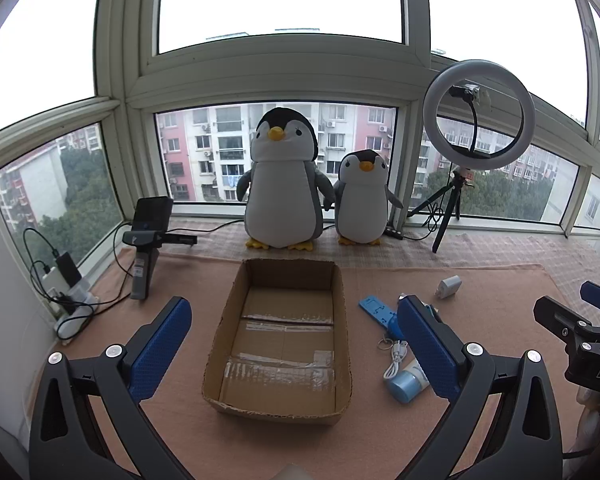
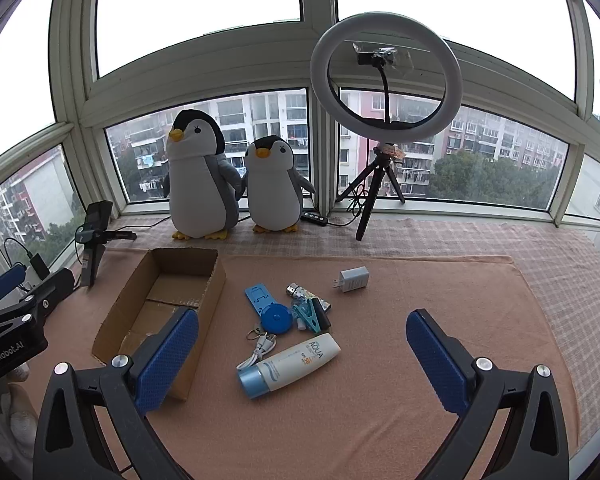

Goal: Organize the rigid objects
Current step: 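Move the right tool toward the white AQUA sunscreen tube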

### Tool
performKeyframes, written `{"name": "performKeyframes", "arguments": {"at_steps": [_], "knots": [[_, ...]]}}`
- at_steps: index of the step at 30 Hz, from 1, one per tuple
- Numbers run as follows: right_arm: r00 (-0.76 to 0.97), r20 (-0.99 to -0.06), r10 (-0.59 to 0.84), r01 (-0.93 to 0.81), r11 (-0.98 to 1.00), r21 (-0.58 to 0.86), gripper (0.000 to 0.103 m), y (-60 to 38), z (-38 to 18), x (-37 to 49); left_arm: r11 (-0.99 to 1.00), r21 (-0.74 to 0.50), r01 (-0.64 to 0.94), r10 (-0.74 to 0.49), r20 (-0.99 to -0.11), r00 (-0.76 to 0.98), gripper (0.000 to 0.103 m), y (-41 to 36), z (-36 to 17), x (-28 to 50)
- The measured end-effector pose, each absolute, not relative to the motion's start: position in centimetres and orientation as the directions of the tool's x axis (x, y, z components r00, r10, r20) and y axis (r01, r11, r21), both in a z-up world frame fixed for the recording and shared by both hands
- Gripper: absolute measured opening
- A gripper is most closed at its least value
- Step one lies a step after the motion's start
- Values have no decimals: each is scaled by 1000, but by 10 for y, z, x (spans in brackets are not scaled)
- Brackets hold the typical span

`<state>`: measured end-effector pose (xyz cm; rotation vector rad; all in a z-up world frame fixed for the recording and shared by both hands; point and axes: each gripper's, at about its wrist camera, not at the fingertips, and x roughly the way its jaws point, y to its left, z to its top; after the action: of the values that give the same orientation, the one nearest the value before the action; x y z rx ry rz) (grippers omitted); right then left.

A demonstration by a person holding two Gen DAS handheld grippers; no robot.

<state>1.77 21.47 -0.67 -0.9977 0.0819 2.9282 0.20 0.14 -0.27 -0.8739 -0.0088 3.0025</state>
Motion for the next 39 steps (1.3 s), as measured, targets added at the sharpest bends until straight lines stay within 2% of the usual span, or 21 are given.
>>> {"name": "performKeyframes", "arguments": {"at_steps": [39], "knots": [[-773, -634, 26, -60, -998, 33, 103, 214, -10, 12, -1000, -4, -20, 19, -553, -833, 102, 3, -9, -4]]}}
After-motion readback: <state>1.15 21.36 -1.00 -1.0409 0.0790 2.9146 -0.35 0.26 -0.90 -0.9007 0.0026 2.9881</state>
